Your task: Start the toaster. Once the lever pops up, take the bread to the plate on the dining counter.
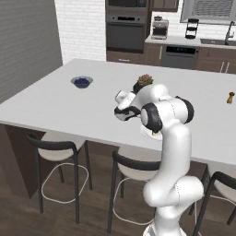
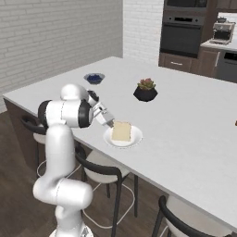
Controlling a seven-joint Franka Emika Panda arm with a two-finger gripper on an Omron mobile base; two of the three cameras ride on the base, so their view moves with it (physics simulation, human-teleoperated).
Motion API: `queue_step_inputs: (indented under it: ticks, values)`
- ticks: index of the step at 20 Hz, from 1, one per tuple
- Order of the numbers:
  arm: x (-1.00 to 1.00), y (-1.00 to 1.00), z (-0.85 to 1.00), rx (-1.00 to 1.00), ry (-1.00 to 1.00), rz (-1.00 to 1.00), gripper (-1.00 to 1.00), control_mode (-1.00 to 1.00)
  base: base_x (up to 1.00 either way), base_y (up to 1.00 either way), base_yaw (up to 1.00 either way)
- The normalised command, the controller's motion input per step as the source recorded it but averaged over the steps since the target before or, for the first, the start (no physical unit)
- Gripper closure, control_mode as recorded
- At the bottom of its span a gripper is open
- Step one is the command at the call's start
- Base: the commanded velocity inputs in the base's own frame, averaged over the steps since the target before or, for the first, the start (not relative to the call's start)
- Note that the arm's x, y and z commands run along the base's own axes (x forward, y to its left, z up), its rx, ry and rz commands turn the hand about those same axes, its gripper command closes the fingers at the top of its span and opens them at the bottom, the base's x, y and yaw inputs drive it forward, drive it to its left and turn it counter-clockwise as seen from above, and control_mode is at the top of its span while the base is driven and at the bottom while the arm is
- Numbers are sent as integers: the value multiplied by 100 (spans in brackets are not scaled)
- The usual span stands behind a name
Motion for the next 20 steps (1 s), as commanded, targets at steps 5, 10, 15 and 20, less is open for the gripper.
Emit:
queue_step_inputs:
  ticks: [5, 10, 15, 20]
  values:
    - [16, -9, -29, -1, 0, -15, -100, -100, 0, 0, 0]
    - [0, -12, -11, 0, -2, -11, -100, -100, 0, 0, 0]
    - [0, -14, -5, 0, -13, -8, -100, -100, 0, 0, 0]
    - [0, 0, 0, 0, -31, -1, -100, -100, 0, 0, 0]
